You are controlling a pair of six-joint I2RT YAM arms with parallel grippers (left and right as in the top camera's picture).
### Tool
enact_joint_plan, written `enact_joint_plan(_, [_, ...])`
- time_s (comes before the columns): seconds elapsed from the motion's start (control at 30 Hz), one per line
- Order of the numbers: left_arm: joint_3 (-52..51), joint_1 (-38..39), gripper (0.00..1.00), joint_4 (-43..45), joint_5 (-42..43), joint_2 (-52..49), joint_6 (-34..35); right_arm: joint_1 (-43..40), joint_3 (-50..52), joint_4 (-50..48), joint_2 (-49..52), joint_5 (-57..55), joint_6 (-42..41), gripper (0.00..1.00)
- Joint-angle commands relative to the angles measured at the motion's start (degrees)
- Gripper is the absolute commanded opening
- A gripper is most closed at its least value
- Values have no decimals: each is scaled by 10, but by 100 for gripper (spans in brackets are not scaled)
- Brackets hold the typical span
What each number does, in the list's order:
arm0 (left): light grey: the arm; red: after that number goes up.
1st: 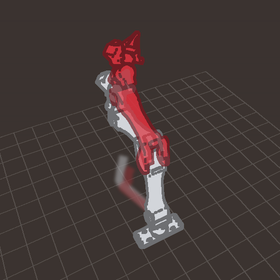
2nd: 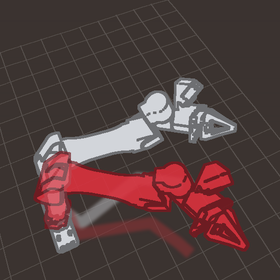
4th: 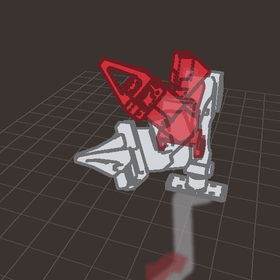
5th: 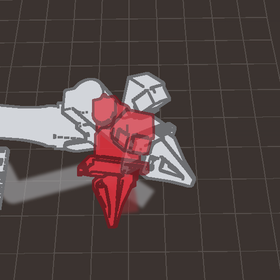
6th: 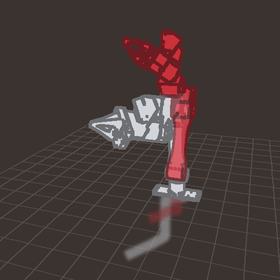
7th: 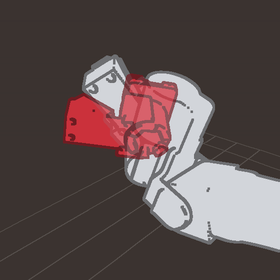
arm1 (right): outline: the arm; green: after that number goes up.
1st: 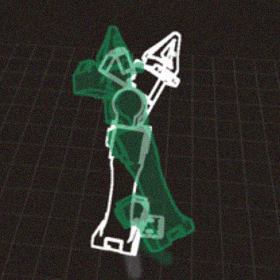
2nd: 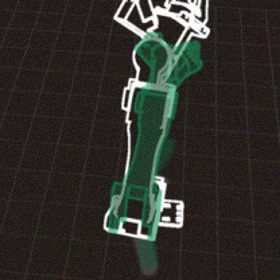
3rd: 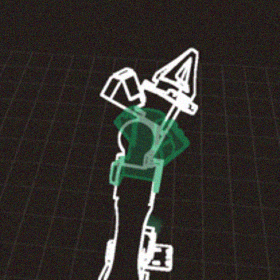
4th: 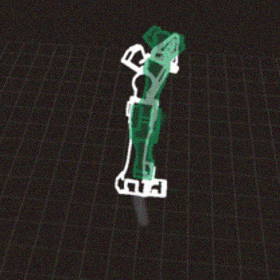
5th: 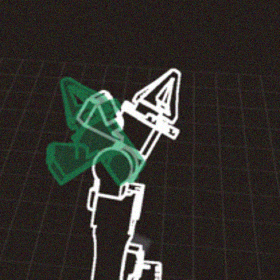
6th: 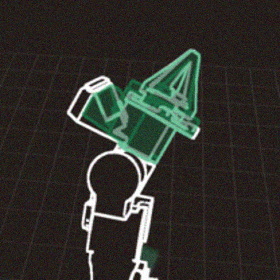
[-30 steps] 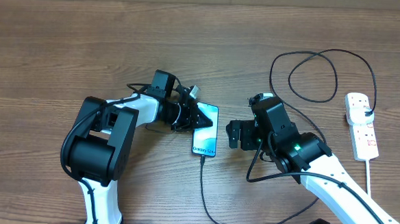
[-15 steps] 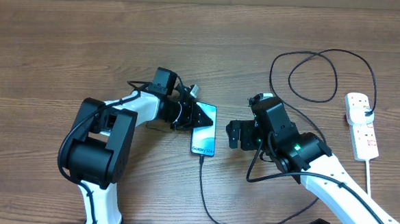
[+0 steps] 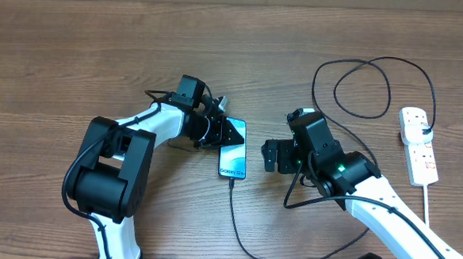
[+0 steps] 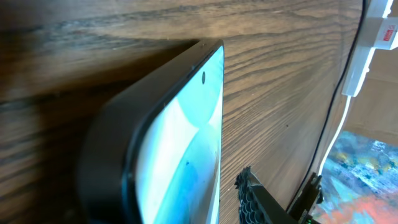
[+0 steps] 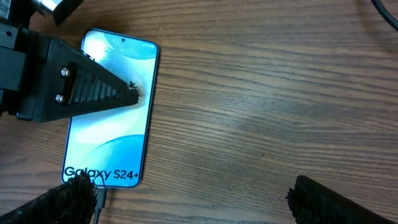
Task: Plug charger to phone and switch on socket
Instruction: 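Lower the phone flat onto the table with the left gripper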
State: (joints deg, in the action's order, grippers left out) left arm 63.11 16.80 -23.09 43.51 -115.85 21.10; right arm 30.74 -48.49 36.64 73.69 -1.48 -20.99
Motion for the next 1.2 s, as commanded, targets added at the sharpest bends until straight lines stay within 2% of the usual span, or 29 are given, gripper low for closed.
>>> enact_joint_plan(0.0, [-28, -4, 30, -34, -203, -46, 10, -3, -13, -3, 3, 1, -3, 100])
enact_joint_plan(0.13, [-20, -4, 30, -70, -246, -46, 10, -3, -13, -8, 3, 1, -3, 100])
enact_joint_plan(0.3, [-18, 1, 33, -70, -245, -46, 9, -3, -13, -16, 3, 1, -3, 100])
enact_joint_plan(0.43, [-17, 11, 34, -68, -247, -46, -25, -3, -13, -16, 3, 1, -3, 100])
enact_joint_plan(0.83, [-17, 12, 32, -71, -276, -46, 4, -3, -13, -14, 3, 1, -3, 100])
enact_joint_plan(1.17, [-17, 12, 38, -71, -228, -46, 3, -3, -13, -14, 3, 1, -3, 100])
